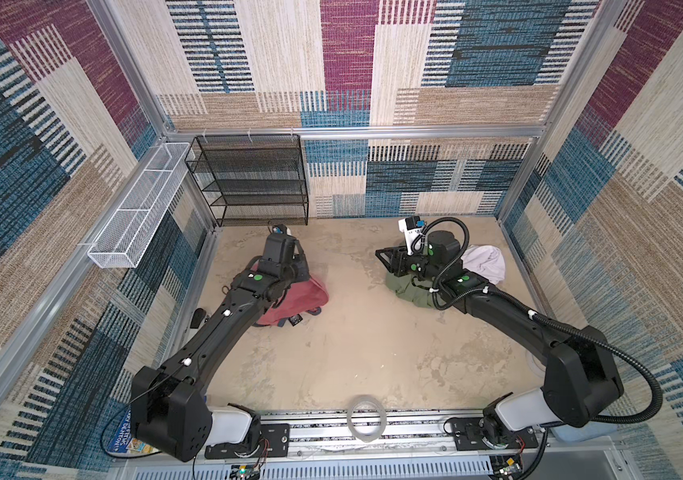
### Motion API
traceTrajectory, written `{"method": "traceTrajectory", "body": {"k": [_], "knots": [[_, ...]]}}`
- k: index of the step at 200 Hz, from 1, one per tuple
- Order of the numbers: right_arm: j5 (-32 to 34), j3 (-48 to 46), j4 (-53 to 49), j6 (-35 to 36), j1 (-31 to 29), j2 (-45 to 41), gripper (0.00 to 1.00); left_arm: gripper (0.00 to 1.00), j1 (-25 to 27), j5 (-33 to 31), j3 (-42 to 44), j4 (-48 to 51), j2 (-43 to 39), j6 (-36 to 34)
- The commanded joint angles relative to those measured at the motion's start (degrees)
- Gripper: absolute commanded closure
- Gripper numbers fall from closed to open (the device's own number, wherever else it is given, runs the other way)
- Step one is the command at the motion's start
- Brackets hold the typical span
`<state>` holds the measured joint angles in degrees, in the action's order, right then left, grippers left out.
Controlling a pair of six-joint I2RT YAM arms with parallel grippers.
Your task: Pick out a specific cloth from the pile
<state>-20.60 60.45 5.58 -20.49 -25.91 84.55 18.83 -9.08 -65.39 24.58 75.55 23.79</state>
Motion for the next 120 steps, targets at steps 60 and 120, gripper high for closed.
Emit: {"method": "traceTrajectory", "body": {"k": [60,120], "knots": [[-0.9,3.1,-0.6,-0.9,0.0,3.2,0.61,1.0,-12.8,1.4,9.1,3.6,-10.5,-0.5],[0.3,2.3,-0.7,-0.8,-0.1,3.1,0.61,1.0,-19.8,4.7,14.3,-0.8,-7.9,-0.7]]}}
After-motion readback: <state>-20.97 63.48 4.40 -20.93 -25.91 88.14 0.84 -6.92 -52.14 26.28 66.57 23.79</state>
